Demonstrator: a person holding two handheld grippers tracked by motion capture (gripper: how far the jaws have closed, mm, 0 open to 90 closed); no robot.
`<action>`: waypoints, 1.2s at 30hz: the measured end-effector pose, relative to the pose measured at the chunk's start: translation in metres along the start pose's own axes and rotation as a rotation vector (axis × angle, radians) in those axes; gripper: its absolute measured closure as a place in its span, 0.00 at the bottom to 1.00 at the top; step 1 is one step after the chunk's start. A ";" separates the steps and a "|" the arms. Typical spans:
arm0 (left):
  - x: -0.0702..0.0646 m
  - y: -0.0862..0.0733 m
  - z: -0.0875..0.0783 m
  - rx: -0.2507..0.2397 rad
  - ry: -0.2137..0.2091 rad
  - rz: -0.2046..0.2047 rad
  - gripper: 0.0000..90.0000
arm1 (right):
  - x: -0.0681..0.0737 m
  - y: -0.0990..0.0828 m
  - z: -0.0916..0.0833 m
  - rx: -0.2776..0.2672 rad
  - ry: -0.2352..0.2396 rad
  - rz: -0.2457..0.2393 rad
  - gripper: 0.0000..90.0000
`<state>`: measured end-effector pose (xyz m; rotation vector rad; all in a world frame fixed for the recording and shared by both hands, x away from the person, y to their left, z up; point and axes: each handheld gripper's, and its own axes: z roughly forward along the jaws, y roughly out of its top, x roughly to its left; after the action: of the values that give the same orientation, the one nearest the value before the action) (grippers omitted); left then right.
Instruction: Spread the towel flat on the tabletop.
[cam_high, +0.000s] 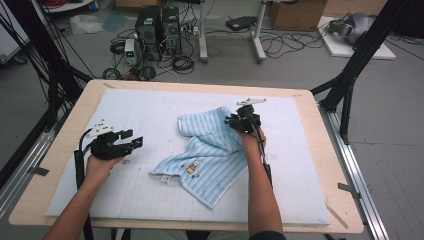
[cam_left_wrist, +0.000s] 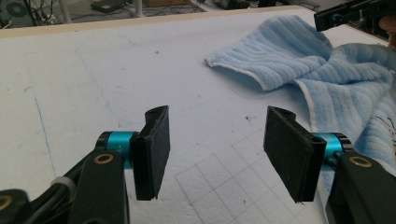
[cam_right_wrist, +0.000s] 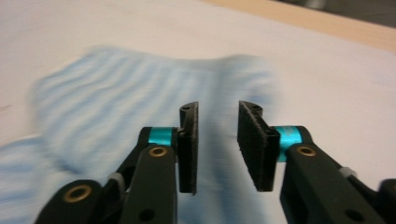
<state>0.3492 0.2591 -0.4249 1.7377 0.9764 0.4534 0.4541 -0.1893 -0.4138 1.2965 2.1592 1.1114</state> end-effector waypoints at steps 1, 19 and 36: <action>0.000 0.000 0.000 0.001 0.000 0.000 0.46 | -0.004 -0.001 -0.001 0.018 -0.044 0.002 0.82; -0.001 0.000 0.003 0.006 -0.002 0.003 0.46 | 0.009 -0.008 0.041 0.100 -0.071 -0.023 0.63; -0.002 0.000 0.003 -0.004 -0.006 -0.002 0.46 | -0.010 0.002 0.018 0.018 -0.167 -0.068 0.98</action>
<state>0.3497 0.2555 -0.4254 1.7331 0.9724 0.4484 0.4717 -0.1896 -0.4238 1.2666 2.0782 0.9250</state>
